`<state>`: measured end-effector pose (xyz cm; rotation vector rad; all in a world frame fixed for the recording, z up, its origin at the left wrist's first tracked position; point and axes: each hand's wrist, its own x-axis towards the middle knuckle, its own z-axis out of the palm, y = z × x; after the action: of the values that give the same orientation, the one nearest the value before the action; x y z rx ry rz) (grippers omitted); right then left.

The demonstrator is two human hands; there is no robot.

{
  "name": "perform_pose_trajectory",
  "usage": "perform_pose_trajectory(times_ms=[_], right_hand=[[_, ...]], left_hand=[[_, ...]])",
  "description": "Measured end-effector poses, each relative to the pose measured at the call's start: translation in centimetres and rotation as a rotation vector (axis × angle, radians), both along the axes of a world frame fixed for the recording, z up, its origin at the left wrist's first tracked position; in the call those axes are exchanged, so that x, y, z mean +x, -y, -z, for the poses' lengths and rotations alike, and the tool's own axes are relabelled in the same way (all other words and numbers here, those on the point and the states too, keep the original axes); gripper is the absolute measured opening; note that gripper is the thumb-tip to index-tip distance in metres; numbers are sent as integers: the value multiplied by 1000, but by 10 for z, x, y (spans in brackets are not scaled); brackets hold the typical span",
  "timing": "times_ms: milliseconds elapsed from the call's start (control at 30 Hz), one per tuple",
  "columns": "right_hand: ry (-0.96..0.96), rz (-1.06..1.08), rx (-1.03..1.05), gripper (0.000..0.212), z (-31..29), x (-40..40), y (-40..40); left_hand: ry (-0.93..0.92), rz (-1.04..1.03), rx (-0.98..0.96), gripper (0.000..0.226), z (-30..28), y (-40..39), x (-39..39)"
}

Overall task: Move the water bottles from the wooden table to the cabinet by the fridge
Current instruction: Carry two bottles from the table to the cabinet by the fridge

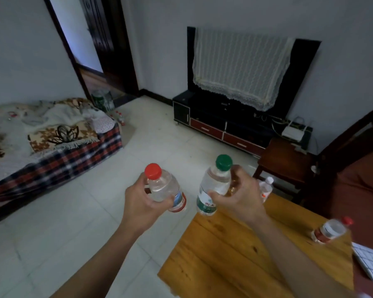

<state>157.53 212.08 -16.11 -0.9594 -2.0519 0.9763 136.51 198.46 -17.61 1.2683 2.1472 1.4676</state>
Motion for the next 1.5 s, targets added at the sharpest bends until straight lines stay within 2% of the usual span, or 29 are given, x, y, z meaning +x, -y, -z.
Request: perform_pose_trajectory(times_ms=[133, 333, 533, 700, 900, 1100, 1500], right_hand=[[-87, -37, 39, 54, -44, -23, 14], [-89, -89, 124, 55, -72, -54, 39], [-31, -177, 109, 63, -72, -87, 68], [-43, -211, 133, 53, -72, -116, 104], [-75, -291, 89, 55, -62, -151, 135], [-83, -406, 60, 52, -60, -211, 136], [-184, -809, -87, 48, -64, -404, 149]], left_hand=[[-16, -30, 94, 55, -43, 16, -19], [-43, -64, 170, 50, -74, 53, -41], [-26, -110, 147, 52, -71, 100, -64], [-33, -119, 125, 55, -61, 145, -88], [-62, -150, 69, 59, -52, 181, -112], [-56, -291, 62, 61, -53, 206, -148], [-82, -707, 24, 60, -76, 263, -244]])
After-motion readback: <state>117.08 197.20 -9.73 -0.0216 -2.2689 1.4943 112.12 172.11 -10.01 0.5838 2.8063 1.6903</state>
